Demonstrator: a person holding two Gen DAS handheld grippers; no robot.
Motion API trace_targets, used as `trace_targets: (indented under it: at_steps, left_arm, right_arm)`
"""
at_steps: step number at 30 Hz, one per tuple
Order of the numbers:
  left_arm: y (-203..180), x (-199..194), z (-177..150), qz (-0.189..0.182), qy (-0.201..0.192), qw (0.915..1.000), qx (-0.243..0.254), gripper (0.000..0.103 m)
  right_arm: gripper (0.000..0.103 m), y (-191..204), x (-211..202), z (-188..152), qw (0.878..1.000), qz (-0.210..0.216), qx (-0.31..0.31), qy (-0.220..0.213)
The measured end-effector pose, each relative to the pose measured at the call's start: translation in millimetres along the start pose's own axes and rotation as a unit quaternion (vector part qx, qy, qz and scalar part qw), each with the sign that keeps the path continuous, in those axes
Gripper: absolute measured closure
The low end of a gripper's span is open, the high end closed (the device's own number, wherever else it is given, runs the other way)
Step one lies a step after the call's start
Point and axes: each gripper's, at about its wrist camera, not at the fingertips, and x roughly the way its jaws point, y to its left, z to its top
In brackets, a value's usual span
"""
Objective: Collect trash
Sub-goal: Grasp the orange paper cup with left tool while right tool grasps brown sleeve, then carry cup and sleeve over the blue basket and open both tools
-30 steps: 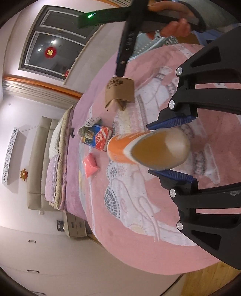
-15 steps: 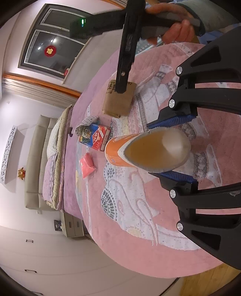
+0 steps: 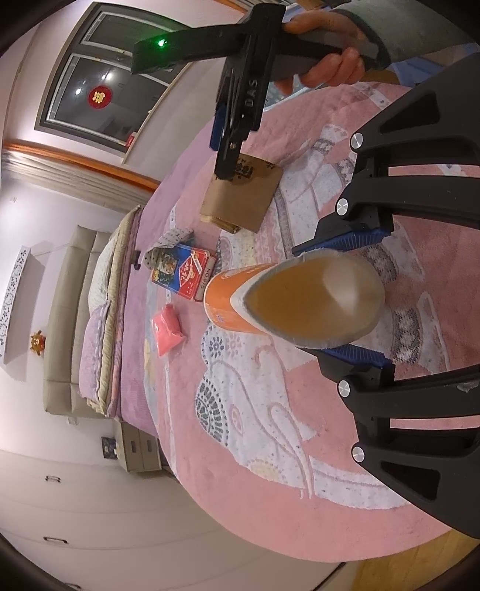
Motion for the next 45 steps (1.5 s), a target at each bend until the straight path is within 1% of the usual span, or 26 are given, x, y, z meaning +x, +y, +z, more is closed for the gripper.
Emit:
trace_targets:
  at_steps: [6,11,12,13,14,15,16,17,19,22,25,30,35,41,45]
  left_arm:
    - [0.1,2.0,1.5,0.002,0.003,1.0,-0.003,0.063]
    - [-1.5,5.5,2.9,0.002,0.004,1.0,-0.004,0.063]
    - [-1.7,5.7,2.8,0.002,0.004,1.0,-0.004,0.063]
    - [-1.8,5.8,2.9,0.002,0.004,1.0,-0.004,0.063]
    - [-1.7,5.7,2.9,0.002,0.004,1.0,-0.004,0.064]
    - [-1.7,5.7,2.9,0.002,0.004,1.0,-0.004,0.064]
    - [-1.7,5.8,3.1,0.002,0.004,1.0,-0.004,0.065]
    - [-2.1,6.2,4.1,0.001,0.004,1.0,-0.005,0.065]
    - [-3.8,6.2,5.7,-0.003,0.001,1.0,-0.006,0.067]
    - [-10.8,4.2,9.1,-0.006,-0.008,1.0,-0.001,0.069]
    - [-21.7,0.4,15.6,-0.021,-0.019,0.9996,0.006,0.07]
    - [-54.0,-4.6,28.3,-0.042,-0.036,0.9978,0.036,0.07]
    - [-100.6,-2.4,42.1,-0.085,-0.047,0.9929,0.068,0.07]
    - [-170.9,13.8,53.3,-0.128,-0.042,0.9841,0.116,0.07]
    - [-217.1,31.2,58.1,-0.157,-0.029,0.9773,0.14,0.07]
  right_arm:
    - [0.031,18.7,10.8,1.3,0.998,-0.01,-0.058,-0.007]
    - [0.033,22.1,32.3,-7.1,0.997,-0.017,-0.073,0.023]
    - [0.04,20.7,34.7,-8.8,0.997,-0.019,-0.07,0.024]
    - [0.045,17.5,37.9,-10.1,0.997,-0.018,-0.062,0.028]
    - [0.057,12.7,40.4,-11.1,0.998,-0.014,-0.05,0.033]
    - [0.066,8.6,41.2,-11.8,0.999,-0.012,-0.038,0.036]
    - [0.069,2.4,39.8,-11.8,0.999,-0.003,-0.021,0.035]
    - [0.075,-3.0,36.8,-12.1,0.999,0.007,-0.007,0.032]
    - [0.078,-11.7,29.3,-13.6,0.999,0.021,0.019,0.025]
    - [0.081,-19.0,12.1,-17.3,0.999,0.014,0.041,0.01]
    - [0.081,-28.0,-11.0,-21.0,0.998,0.005,0.064,-0.007]
    - [0.081,-48.9,-55.1,-26.1,0.994,-0.028,0.097,-0.032]
    - [0.081,-76.3,-100.3,-36.5,0.988,-0.073,0.126,-0.059]
    - [0.081,-122.6,-148.1,-57.9,0.972,-0.134,0.174,-0.082]
    - [0.081,-160.8,-169.9,-78.1,0.954,-0.183,0.221,-0.084]
